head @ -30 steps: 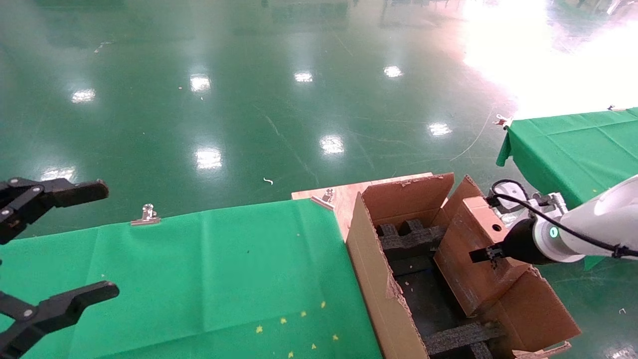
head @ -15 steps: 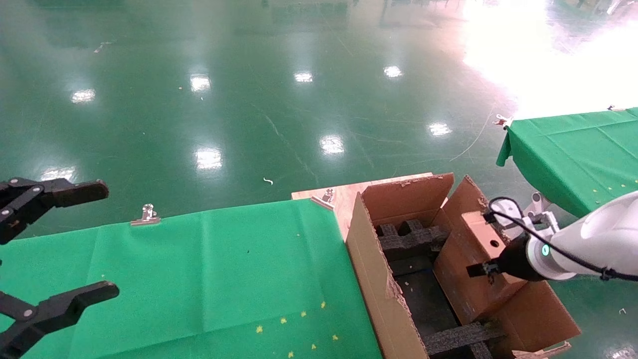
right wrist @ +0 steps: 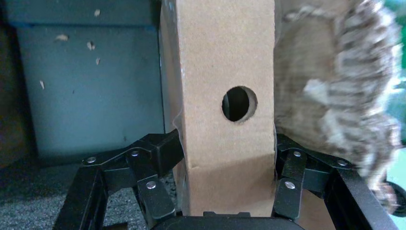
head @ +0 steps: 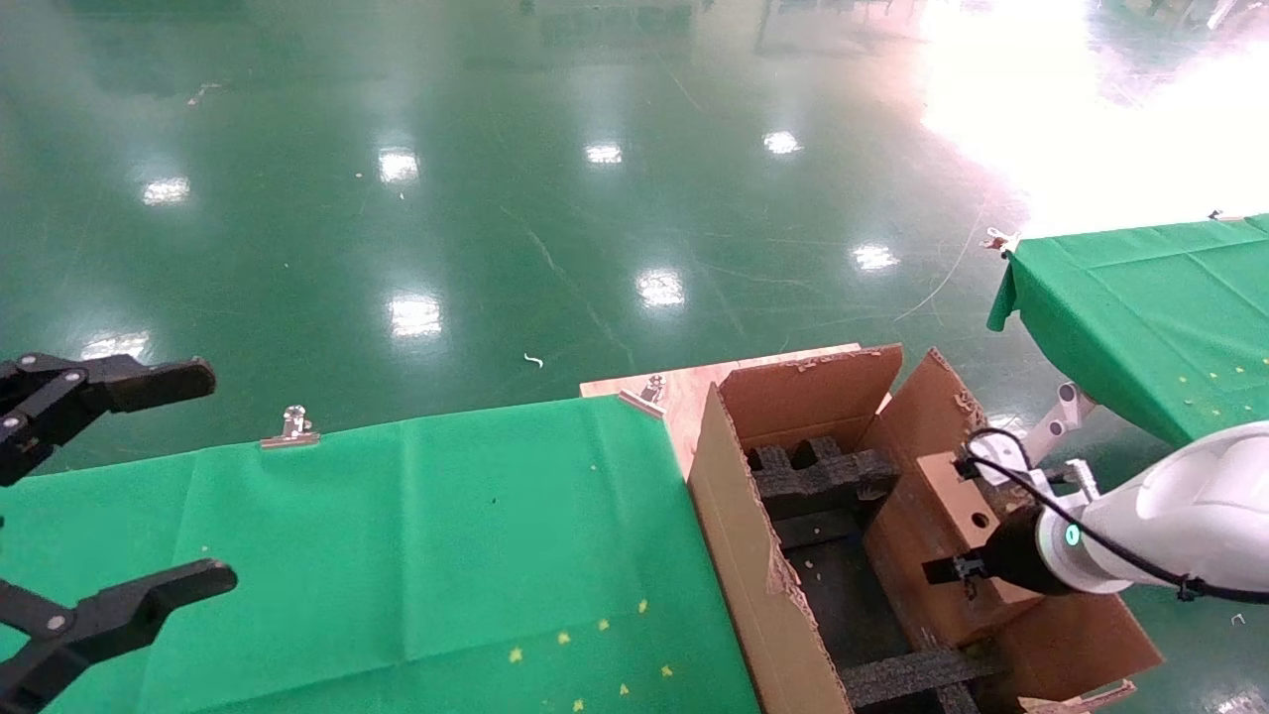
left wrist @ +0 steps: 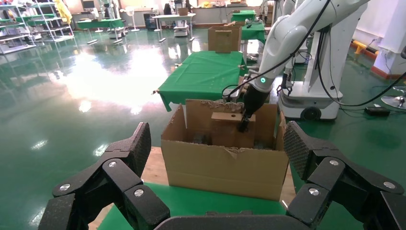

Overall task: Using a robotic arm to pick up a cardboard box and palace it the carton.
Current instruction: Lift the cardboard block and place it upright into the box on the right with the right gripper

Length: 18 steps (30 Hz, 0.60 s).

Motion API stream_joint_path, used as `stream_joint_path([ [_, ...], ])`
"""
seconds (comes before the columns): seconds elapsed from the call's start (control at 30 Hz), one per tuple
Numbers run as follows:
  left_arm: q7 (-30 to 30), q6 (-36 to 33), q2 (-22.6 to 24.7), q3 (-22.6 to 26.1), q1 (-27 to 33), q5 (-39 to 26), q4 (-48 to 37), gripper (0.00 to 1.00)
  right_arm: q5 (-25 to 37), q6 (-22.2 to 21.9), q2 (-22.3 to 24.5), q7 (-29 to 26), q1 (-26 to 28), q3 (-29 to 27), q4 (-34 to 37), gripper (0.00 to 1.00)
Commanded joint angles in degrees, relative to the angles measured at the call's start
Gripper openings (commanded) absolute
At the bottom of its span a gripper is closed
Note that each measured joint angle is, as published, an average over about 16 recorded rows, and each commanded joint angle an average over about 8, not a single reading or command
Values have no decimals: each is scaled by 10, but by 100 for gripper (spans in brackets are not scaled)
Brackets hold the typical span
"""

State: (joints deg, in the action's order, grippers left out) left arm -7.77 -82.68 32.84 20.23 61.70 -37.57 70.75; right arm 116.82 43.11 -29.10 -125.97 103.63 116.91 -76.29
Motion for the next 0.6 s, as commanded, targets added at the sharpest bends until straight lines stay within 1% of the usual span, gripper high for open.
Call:
stream_joint_path([
  [0.03,0,0,0,0,0,0,0,100,0,-3,-2,-3,-6,1,1,0],
  [0.27,0,0,0,0,0,0,0,100,-11,-16,-15,-2,-27,6,19,0],
  [0.47,0,0,0,0,0,0,0,100,-21,-28,-32,11,-43,9,48,1],
  [0.5,0,0,0,0,0,0,0,100,-24,-29,-34,14,-45,9,52,5],
  [0.6,0,0,0,0,0,0,0,100,-30,-34,-38,21,-49,10,61,42],
])
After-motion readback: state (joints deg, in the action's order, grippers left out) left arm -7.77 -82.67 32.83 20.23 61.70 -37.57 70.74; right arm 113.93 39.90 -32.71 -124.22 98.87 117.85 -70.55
